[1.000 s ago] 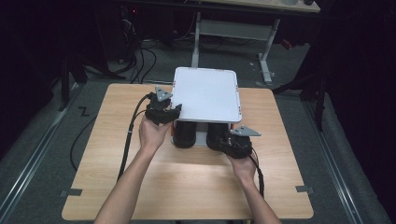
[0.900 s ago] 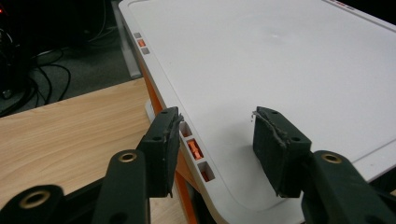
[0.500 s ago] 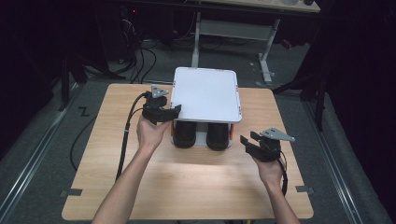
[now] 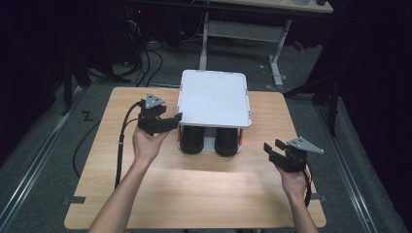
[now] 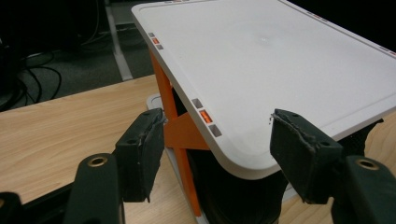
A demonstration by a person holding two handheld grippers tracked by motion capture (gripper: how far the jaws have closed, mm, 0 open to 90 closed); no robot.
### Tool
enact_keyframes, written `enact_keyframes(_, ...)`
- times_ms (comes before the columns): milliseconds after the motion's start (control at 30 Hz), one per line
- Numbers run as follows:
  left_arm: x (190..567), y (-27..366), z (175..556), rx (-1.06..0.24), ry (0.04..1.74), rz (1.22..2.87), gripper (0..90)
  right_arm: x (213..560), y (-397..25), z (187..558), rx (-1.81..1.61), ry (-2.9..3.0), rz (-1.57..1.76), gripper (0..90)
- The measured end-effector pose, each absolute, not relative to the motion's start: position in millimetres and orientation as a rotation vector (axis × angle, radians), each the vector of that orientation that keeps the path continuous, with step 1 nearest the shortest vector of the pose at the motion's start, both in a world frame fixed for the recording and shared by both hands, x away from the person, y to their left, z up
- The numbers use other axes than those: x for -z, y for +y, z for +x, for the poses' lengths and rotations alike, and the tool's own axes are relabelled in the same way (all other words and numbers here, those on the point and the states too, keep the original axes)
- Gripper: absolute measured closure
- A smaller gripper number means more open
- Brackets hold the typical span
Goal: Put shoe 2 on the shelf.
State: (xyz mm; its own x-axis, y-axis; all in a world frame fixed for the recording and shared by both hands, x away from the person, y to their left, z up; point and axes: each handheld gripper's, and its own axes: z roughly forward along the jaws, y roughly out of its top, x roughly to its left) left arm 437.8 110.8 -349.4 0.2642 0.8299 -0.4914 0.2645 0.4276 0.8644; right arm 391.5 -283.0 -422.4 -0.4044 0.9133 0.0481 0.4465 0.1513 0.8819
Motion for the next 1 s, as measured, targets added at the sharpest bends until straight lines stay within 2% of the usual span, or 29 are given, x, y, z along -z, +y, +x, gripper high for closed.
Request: enact_keyframes(1000,380.4,153.4,386.6,-0.562,1.298,1.08,29.4,437.0,-312.4,375.9,-1.163,1.899,1.363,48.0)
